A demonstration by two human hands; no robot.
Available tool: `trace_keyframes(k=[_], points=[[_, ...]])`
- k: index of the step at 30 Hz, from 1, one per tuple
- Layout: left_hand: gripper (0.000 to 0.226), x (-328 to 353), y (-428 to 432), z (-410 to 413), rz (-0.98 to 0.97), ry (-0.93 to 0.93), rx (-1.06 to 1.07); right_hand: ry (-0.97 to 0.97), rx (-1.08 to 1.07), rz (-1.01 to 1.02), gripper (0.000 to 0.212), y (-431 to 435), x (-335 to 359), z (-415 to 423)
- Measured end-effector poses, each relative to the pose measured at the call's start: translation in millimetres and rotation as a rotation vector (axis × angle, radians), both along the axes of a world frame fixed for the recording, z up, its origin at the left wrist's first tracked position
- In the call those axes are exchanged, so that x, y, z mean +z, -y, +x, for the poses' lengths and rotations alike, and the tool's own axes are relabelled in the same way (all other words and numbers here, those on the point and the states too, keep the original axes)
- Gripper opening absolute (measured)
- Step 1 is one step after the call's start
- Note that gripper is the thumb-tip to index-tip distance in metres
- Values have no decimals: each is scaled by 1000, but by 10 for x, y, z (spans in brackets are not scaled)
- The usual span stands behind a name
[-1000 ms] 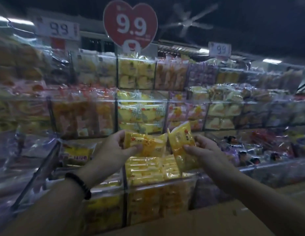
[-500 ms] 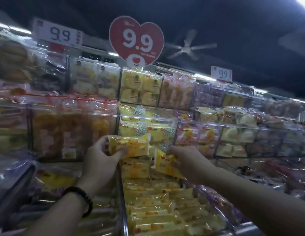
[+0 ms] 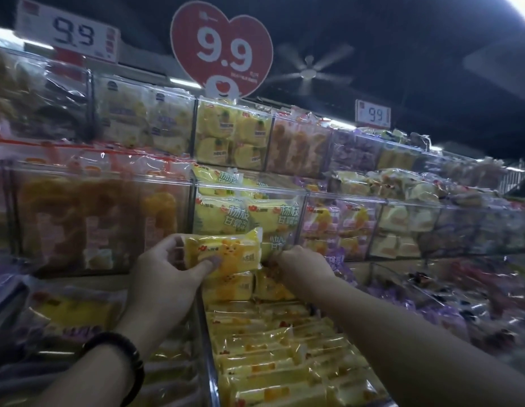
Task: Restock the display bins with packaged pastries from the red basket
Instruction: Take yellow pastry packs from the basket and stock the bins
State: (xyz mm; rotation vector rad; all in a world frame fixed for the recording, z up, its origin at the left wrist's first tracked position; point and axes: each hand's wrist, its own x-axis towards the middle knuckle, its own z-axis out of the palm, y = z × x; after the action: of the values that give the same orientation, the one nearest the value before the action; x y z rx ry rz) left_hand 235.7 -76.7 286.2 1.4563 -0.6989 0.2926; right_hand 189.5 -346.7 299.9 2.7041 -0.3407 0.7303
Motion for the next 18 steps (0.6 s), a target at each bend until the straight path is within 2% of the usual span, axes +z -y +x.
trace_keyframes(k=[3,5,7,9,11,13,15,18], points=[[25,-1,-2,-30,44,4,-14,-29,-3,320,28,45,67,20],[27,-5,-13,-37,66,8,-6,64,77,481,20,-41,231,-127],[29,1,-16,-55,107,-2,-8,246,261,726,17,-207,397,-364],[30,4,-8,-80,156,-15,-17,267,471,938,22,-396,527,-586],[32,13,-7,-112,177,-28,-25,120,537,847,31,-529,559,-698],[32,15,-6,-136,186,-41,-41,9,491,589,43,-612,525,-713],[32,14,-10,-163,199,-45,-71,-13,482,462,41,-673,513,-715],[39,27,-28,-211,217,-30,-122,23,462,444,31,-685,509,-705]])
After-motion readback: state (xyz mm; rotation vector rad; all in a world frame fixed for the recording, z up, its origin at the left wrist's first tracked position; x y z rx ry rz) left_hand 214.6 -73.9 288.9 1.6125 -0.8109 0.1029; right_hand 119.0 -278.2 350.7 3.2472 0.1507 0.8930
